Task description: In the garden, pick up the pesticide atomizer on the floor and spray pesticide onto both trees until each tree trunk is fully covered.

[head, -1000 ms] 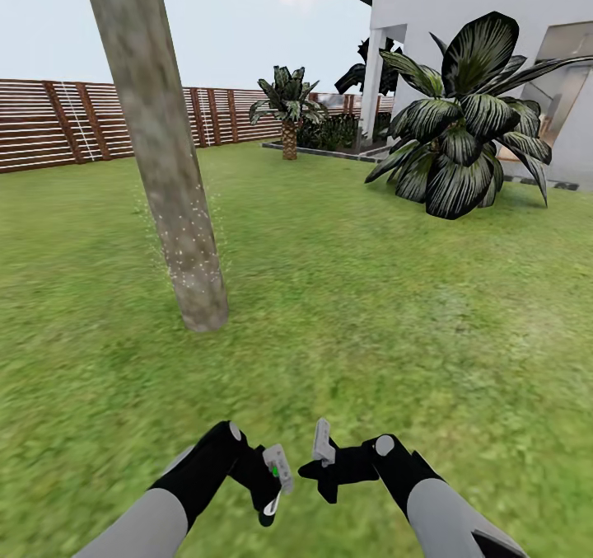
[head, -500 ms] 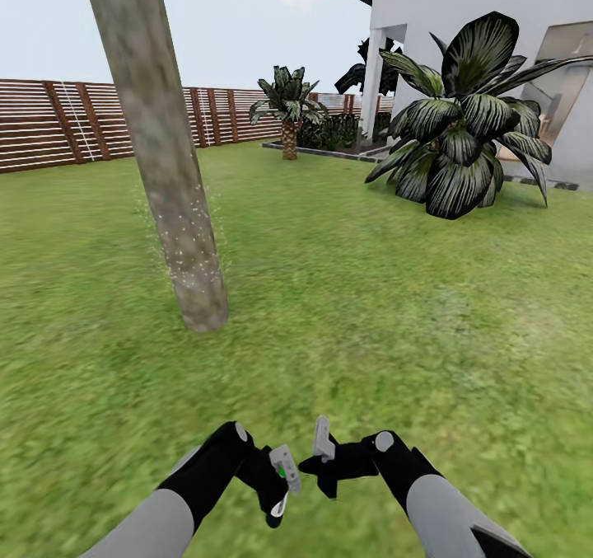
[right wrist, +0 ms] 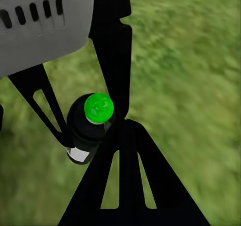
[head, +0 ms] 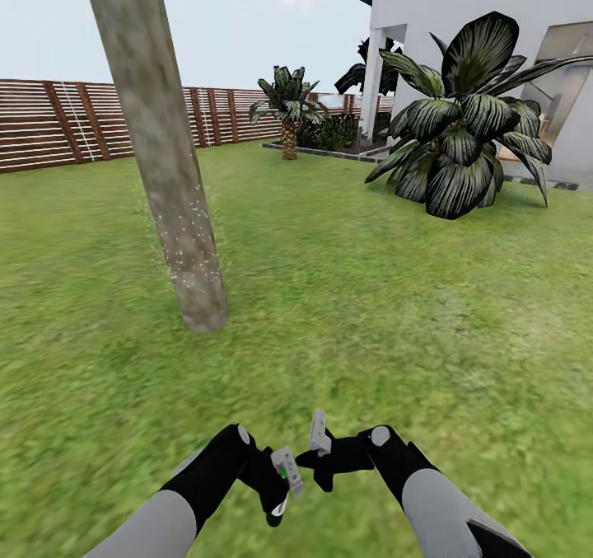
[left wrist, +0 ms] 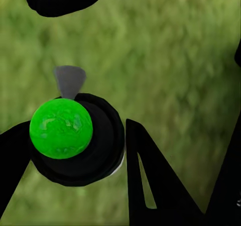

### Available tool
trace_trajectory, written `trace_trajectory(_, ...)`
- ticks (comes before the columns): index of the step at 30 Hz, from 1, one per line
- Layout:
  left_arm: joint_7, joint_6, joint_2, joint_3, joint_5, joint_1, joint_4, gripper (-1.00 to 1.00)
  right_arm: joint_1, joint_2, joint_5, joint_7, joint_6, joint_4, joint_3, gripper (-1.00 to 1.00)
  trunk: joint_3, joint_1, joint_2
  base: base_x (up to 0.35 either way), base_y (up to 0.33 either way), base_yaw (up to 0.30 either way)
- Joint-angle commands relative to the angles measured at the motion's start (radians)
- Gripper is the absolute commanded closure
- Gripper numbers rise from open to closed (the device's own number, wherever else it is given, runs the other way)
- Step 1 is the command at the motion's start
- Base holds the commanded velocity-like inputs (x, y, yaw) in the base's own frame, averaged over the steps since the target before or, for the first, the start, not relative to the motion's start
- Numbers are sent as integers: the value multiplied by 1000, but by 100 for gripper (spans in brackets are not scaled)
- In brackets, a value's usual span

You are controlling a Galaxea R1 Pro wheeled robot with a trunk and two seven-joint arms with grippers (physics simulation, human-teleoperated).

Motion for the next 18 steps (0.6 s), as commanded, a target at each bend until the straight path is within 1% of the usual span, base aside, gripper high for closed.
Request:
trace_trajectory(1, -1, 0, 0, 0, 2, 0, 0, 100, 0, 0, 0, 0, 0, 0, 0, 100, 0, 0, 0, 0, 0, 0)
trace_trajectory(9, -13, -6, 0, 4, 10, 0, 0, 100, 0, 0, 0, 0, 0, 2, -1, 100, 0, 0, 0, 0, 0, 0)
trace_trajectory(12, -13, -9, 1, 2, 51, 0, 0, 100, 0, 0, 0, 0, 0, 2, -1, 100, 0, 0, 0, 0, 0, 0)
trace_trajectory(13, -13, -9, 1, 1, 58, 0, 0, 100, 0, 0, 0, 0, 0, 2, -1, 100, 0, 0, 0, 0, 0, 0)
trace_trajectory(18, -13, -10, 0, 1, 68, -1, -1, 100, 0, 0, 0, 0, 0, 2, -1, 100, 0, 0, 0, 0, 0, 0)
